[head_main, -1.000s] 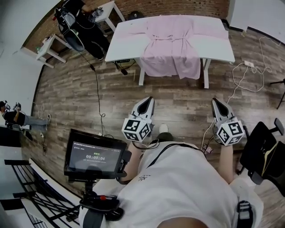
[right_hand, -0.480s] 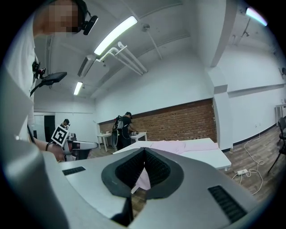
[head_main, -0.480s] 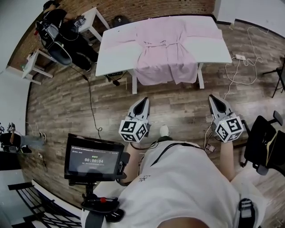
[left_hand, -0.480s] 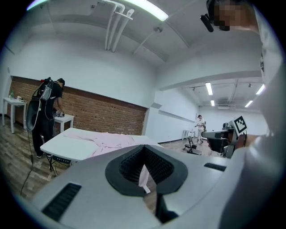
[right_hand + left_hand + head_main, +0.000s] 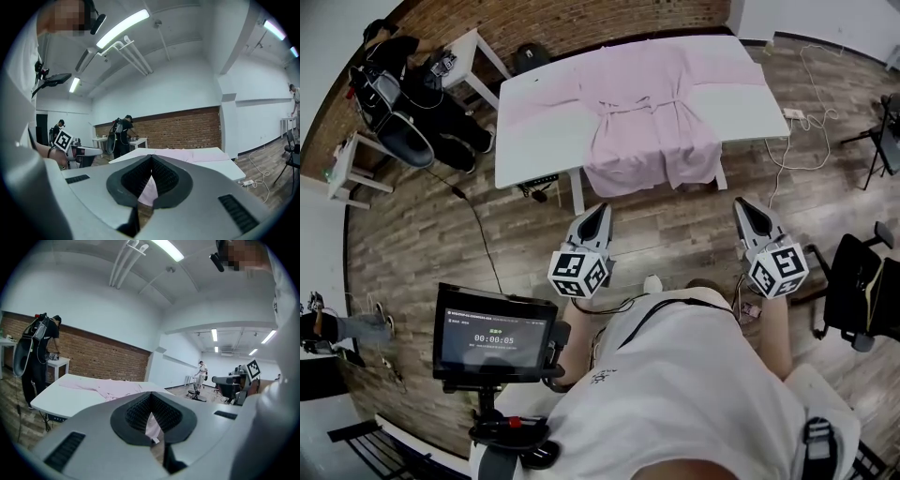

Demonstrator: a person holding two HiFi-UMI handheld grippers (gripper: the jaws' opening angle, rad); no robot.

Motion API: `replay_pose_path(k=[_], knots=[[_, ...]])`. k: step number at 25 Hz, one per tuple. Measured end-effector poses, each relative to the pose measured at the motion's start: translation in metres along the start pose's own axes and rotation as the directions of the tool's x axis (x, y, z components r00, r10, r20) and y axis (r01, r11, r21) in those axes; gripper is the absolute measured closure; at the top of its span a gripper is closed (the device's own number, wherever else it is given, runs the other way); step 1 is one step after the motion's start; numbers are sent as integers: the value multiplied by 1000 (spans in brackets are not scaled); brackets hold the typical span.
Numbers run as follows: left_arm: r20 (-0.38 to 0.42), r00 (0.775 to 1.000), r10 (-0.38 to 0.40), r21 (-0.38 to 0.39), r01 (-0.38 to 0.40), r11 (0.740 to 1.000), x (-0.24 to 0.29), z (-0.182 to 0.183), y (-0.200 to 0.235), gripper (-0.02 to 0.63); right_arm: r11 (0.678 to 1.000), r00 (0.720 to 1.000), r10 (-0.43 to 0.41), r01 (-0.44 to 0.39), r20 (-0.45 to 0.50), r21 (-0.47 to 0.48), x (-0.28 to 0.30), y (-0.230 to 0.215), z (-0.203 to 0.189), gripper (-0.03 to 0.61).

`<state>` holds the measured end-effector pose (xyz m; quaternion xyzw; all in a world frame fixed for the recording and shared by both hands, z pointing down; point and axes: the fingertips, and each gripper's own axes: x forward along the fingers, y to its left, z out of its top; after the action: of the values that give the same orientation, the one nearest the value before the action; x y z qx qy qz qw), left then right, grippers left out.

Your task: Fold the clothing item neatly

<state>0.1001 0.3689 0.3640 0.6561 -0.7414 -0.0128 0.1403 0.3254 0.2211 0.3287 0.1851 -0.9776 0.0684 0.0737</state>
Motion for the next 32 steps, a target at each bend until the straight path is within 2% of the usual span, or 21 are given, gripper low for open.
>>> replay_pose_path(k=[7,16,19,23,32], knots=[[2,999,-32,-8,32,999,15,9,27,612,1000,999,-1,1,-38,-2,34,10,-3,575],[-47,999,22,-32,-24,999,37,-2,59,612,1000,999,17,-16,-48,12,81,-20,-4,575],[-50,998,49,-29,-51,998,60,5,75,611,999,998,29,-28,-47,21,108,-40,-2,575],[-55,997,58,-10,-58,998,115,19,93,612,998,999,42,-40,-31,38,153,-81,4,575],[-57,998,36,42,-34,999,220,69,74,612,996,999,40,-41,13,82,198,-177,32,577]])
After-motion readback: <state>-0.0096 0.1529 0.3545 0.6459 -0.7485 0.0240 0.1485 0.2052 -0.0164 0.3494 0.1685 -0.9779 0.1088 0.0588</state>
